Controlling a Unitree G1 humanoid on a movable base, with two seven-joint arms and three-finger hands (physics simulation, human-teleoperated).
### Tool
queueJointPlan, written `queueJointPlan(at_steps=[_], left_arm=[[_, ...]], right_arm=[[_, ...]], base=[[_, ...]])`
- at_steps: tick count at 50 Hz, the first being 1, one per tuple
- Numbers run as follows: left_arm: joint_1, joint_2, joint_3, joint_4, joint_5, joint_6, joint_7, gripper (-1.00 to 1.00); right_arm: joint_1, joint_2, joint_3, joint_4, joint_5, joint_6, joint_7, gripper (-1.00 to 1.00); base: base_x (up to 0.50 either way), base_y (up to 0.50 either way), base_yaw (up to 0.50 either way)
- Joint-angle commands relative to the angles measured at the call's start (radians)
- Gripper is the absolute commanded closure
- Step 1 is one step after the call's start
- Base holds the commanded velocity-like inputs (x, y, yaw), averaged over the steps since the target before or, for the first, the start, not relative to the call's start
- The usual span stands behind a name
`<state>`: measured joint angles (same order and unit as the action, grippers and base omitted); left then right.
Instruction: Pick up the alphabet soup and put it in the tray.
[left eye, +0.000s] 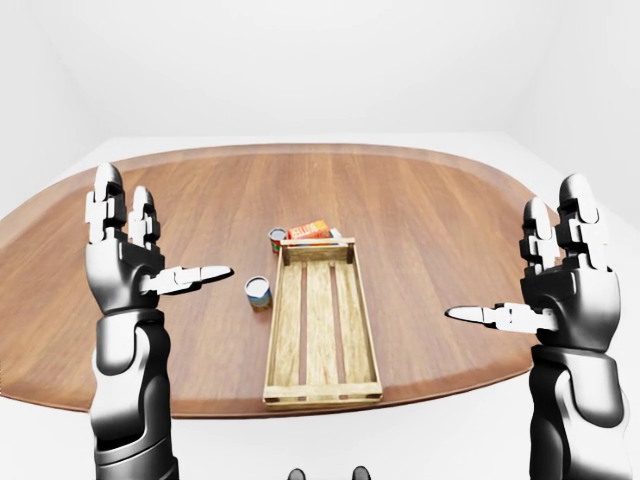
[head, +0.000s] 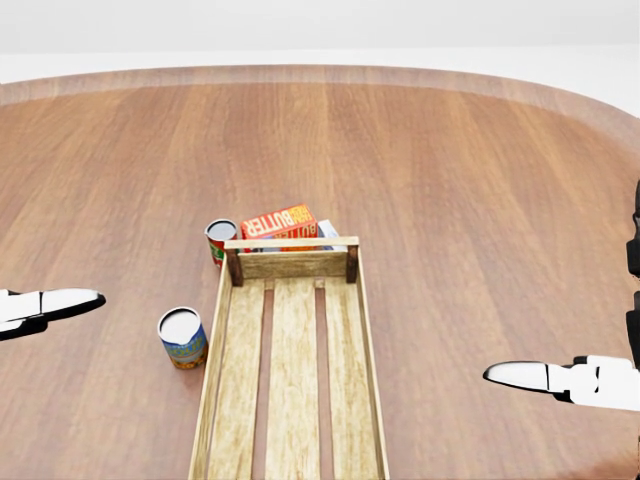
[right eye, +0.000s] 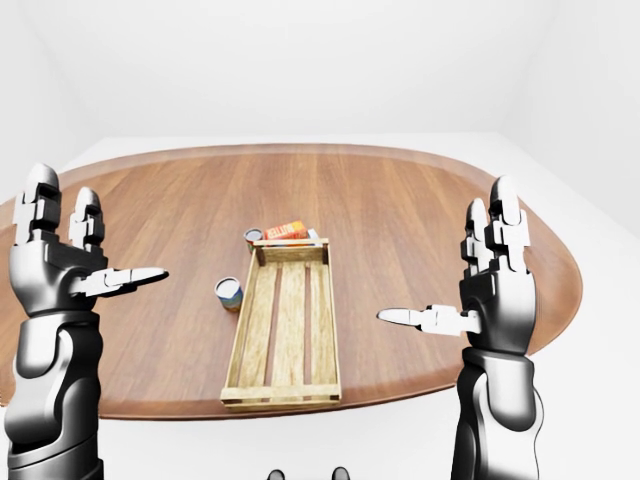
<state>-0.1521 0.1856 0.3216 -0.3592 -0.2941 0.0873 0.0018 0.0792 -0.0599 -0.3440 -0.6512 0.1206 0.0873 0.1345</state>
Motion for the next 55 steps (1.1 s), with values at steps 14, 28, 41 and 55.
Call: queueJointPlan(at_steps=[14,28,41,55], left_arm=[[-0.002,0.004,0.007,-0.019,-0.018,0.000,0.002,-1.00],[-0.002,0.003,0.004,-0.018,-0.020,0.000,0.000,-1.00],[0.000,0.018,0.007,-0.021,-0.021,0.000,-0.018,-1.00],[-0.011,0.211,0.005,0.272,0.573,0.000,-0.524,-1.00]], right_arm=[[-0.003,0.001,-0.004,-0.021,0.007,0.000,-0.003,-1.00],[-0.004,0.002,0.010,-0.010,0.006,0.000,-0.007,-1.00],[-0.024,-0.013,-0.006,0.000,0.015,0.000,-0.015,-1.00],[-0.016,-0.009,-0.022,0.011,0.017,0.000,-0.012,-1.00]], base=[[0.50,0.00,0.00],[0.50,0.01,0.00],[0.40,0.02,0.00],[0.00,0.00,0.00]])
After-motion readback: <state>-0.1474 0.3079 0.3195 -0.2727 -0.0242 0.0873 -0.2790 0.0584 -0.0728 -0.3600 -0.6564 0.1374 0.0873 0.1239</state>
